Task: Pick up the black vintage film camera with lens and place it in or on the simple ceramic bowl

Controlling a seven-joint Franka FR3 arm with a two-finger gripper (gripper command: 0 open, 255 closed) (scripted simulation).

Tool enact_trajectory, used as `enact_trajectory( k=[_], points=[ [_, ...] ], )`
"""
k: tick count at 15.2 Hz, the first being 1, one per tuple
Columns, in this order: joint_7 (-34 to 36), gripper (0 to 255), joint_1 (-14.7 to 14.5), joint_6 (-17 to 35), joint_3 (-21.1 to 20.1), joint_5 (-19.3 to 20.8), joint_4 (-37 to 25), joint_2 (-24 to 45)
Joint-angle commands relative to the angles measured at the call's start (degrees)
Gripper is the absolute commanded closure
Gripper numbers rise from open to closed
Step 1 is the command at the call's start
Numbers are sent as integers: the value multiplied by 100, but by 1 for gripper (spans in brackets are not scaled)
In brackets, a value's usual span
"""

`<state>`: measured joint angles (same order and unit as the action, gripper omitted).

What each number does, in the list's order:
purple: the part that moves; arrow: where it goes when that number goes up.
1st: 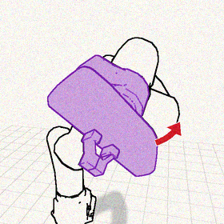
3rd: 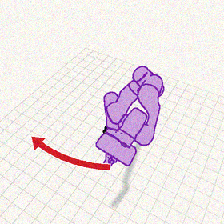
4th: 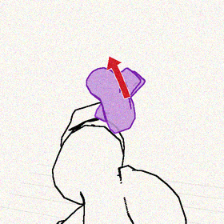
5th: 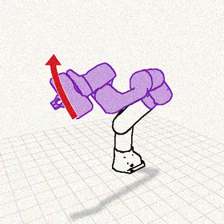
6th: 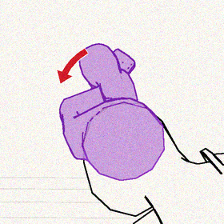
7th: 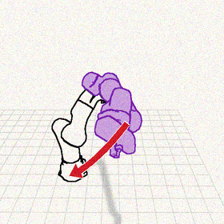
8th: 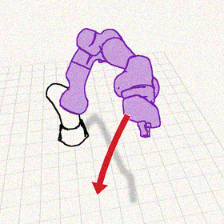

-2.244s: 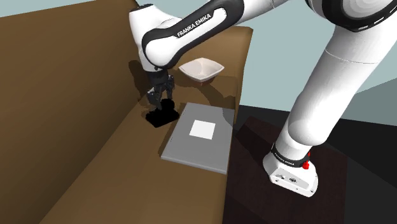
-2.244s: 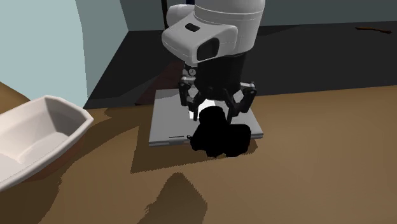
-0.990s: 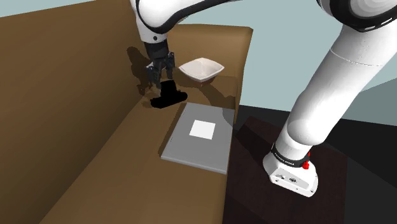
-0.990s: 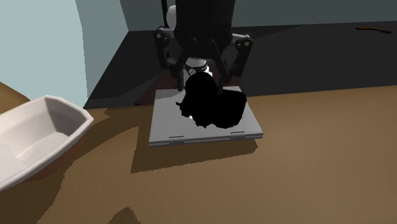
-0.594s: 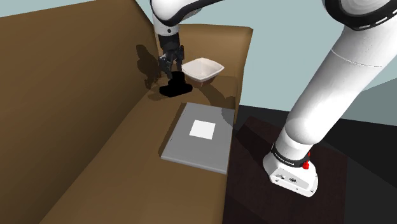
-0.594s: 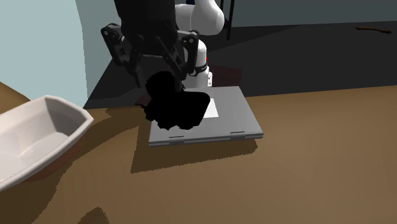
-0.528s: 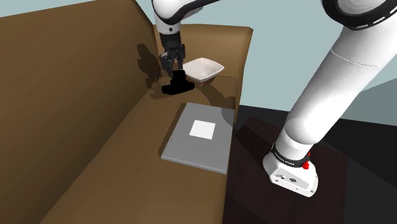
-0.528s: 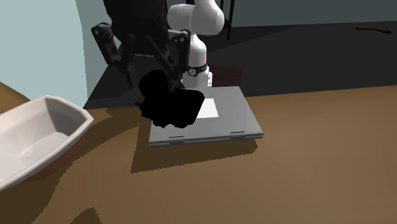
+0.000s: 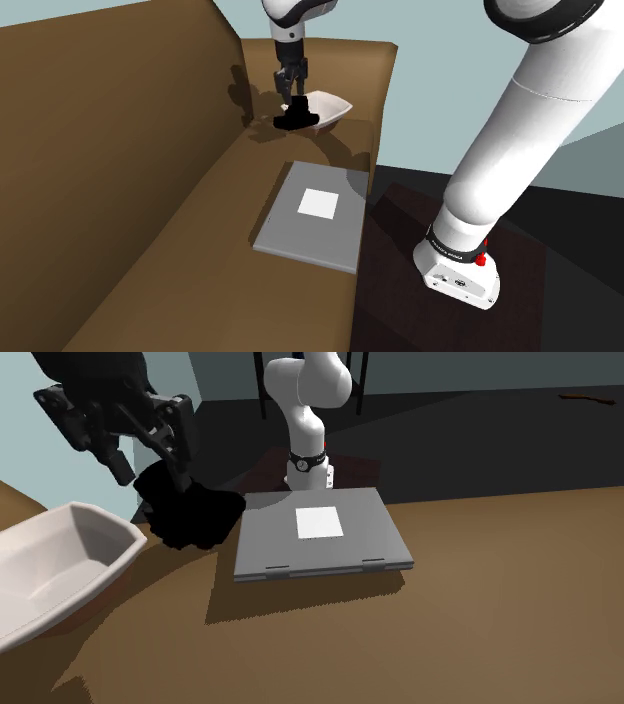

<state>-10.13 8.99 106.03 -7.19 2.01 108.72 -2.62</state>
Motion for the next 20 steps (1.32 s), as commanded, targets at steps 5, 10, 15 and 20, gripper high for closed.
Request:
enact_trajectory(
  k=[5,10,15,20],
  points=[
    [-757,255,373,-61,387,45,-542,450],
    [-1349,255,682,-186,661,36,-1205,965],
    [-1913,255,1007,-401,886,-19,-2093,1617],
    [-2123,255,1147,-290,958,-50,-2290,1918]
  ],
)
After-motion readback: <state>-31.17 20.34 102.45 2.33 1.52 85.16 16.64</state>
